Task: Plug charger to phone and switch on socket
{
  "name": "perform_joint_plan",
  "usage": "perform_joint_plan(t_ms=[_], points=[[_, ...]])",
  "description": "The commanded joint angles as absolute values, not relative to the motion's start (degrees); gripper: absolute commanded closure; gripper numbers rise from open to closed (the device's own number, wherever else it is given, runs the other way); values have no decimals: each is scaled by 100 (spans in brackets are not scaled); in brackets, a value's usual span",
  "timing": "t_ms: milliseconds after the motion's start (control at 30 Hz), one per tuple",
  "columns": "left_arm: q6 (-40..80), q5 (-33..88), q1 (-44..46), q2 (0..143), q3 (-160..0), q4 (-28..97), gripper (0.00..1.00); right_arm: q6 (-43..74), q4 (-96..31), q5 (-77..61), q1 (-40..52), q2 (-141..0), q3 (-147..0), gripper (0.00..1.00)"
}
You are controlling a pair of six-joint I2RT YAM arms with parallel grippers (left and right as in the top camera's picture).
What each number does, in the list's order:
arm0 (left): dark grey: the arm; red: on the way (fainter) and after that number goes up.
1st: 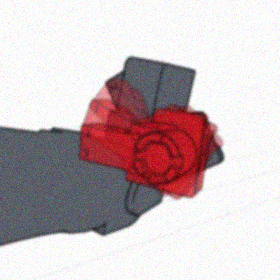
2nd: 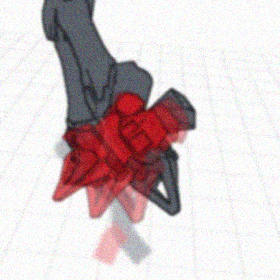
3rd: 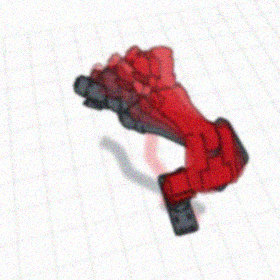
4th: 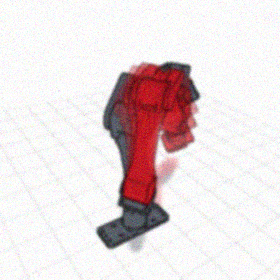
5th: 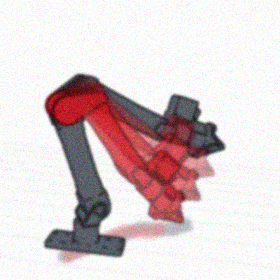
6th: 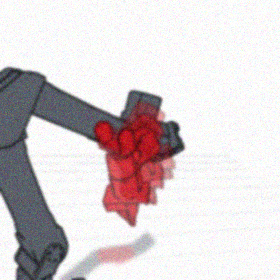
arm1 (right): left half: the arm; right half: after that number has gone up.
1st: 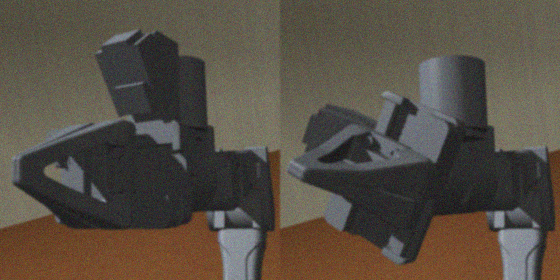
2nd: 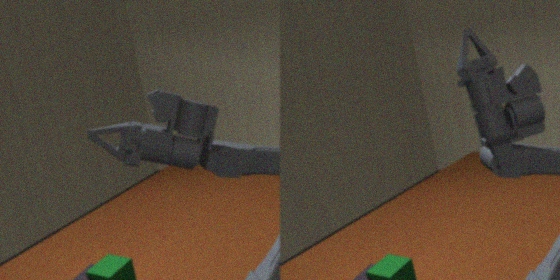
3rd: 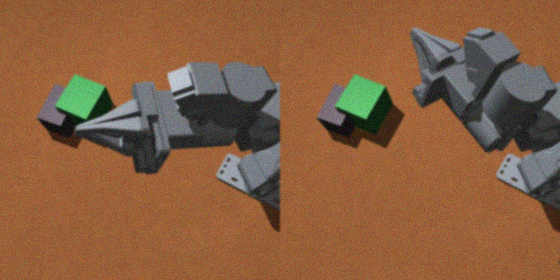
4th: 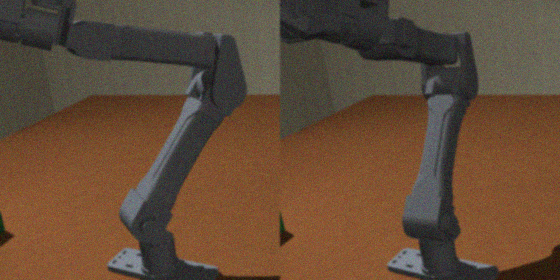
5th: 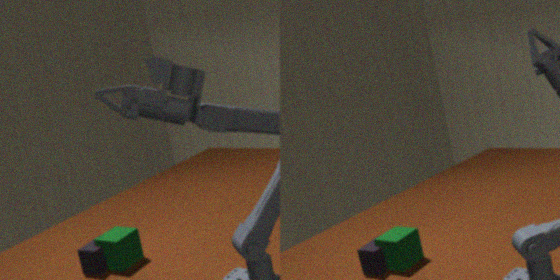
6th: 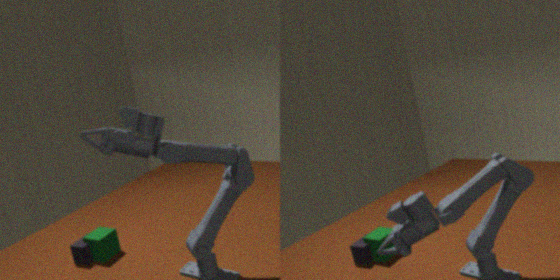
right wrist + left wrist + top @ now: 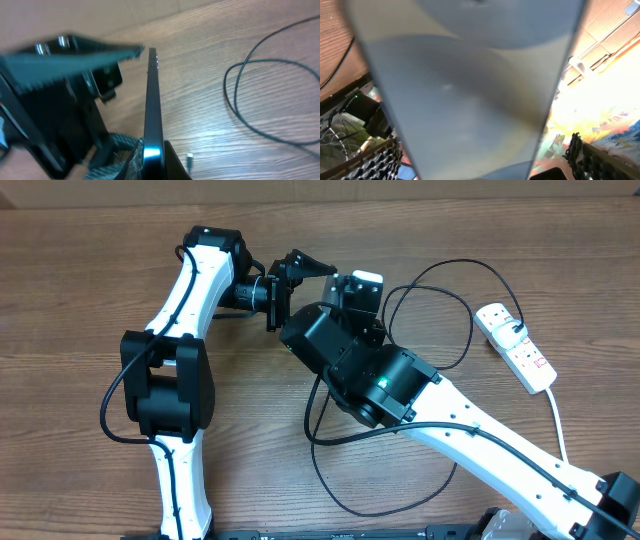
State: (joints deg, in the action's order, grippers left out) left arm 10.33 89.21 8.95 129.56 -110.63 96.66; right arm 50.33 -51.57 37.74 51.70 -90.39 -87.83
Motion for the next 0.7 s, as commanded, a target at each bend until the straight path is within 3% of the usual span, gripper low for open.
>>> perform_joint_plan(t_ms=[0,100,267,400,667], points=[[963,9052,867,12984,-11192,9677,0,6386,-5109,4211,5162,-8768,-9266,96],[965,9056,867,12984,-11192,9677,0,7456,-5135,4215,5162,-8602,-9275,96],[1035,9056,867,12984,-11192,9682,12,9570,-5634,4174,5164,-8519,-9275,96],[1282,9056,867,12984,-11192,9684,13,11072,-5988,4010,5164,-8519,-9271,96],[1391,9059,867,12984,-11192,9686,19,12079,-5970,3454,5164,-8519,-9271,94]])
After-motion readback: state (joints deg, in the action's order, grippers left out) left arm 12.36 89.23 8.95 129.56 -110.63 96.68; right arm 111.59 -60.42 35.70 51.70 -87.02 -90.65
